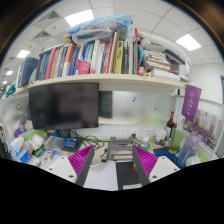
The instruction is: Pour water
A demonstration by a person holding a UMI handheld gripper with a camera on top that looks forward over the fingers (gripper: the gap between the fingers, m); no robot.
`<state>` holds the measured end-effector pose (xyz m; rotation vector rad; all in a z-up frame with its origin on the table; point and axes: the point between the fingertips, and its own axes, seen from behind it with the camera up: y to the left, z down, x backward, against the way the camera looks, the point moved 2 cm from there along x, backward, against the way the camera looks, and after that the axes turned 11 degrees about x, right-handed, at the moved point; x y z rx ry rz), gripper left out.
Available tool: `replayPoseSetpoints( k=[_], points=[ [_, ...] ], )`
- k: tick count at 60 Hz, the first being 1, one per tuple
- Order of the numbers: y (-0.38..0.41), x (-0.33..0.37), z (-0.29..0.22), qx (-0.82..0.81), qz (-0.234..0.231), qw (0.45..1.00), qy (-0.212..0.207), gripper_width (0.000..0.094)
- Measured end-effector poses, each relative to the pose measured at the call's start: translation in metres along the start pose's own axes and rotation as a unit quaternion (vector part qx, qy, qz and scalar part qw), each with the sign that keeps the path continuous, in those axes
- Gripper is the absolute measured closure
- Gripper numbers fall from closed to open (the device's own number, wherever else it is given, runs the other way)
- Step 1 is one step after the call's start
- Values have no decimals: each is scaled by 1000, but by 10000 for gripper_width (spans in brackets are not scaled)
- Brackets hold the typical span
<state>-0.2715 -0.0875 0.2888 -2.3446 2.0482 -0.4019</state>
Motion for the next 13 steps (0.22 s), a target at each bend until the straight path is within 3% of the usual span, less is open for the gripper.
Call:
replayPoseSetpoints(
  k=[13],
  points=[
    [0,12,3,-4,27,999,21,163]
  ],
)
